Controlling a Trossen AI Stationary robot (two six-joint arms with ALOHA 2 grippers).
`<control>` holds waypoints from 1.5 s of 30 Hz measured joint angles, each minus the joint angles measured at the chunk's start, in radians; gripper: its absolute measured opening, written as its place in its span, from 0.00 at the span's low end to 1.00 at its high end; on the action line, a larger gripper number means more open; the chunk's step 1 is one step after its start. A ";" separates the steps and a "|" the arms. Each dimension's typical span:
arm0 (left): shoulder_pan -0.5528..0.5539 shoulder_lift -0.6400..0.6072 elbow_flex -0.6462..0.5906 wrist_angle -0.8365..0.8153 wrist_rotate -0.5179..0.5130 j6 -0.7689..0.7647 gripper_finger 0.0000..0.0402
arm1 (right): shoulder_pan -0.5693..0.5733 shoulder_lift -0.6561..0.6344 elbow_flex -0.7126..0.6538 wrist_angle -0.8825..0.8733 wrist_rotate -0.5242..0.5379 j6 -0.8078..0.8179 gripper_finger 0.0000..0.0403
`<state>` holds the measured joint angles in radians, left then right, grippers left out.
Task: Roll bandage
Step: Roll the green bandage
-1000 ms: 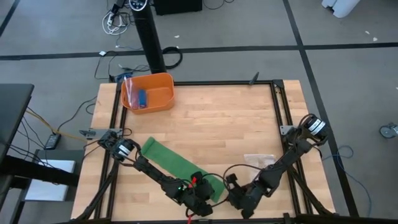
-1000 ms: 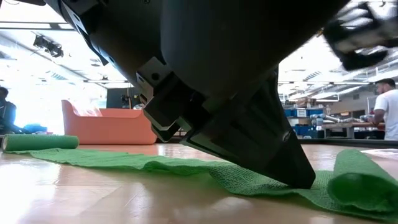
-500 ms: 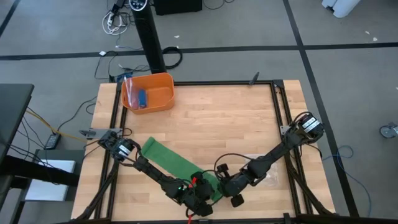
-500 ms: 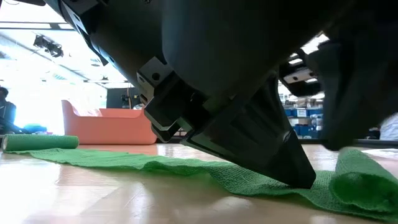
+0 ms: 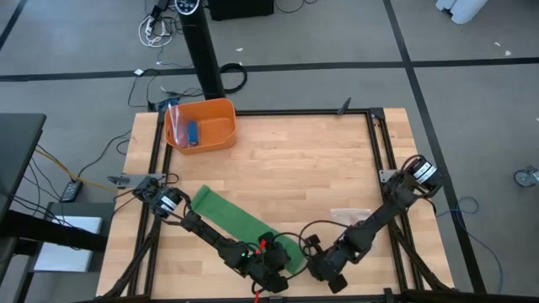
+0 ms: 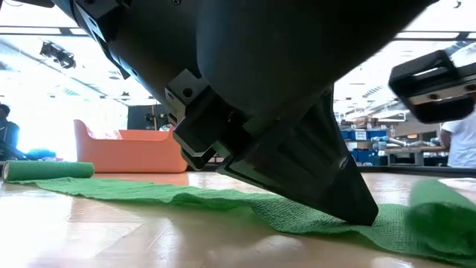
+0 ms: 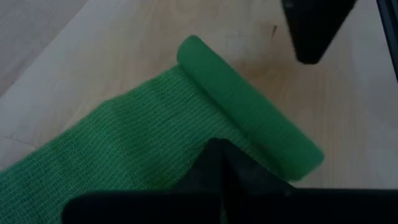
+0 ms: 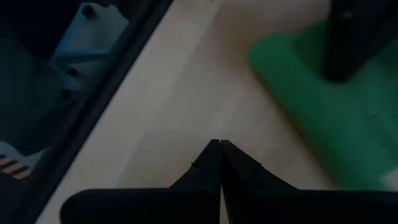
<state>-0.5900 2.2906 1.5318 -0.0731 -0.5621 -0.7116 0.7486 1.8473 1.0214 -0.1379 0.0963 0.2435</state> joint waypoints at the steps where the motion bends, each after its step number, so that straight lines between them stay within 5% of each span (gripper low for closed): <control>1: 0.000 0.000 0.000 0.000 0.000 0.000 0.00 | 0.009 0.000 0.000 0.000 0.000 0.011 0.00; 13: 0.000 0.000 0.000 0.002 -0.002 0.000 0.00 | 0.012 -0.017 0.000 0.041 0.209 0.035 0.01; 24: 0.000 0.001 0.000 0.006 -0.003 0.000 0.00 | -0.100 -0.017 -0.014 0.129 0.219 0.025 0.01; 45: 0.000 0.001 0.000 0.019 -0.003 0.000 0.00 | -0.096 -0.017 -0.086 0.254 0.223 0.015 0.00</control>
<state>-0.5896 2.2917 1.5314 -0.0544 -0.5648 -0.7120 0.6521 1.8301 0.9356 0.1162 0.3195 0.2586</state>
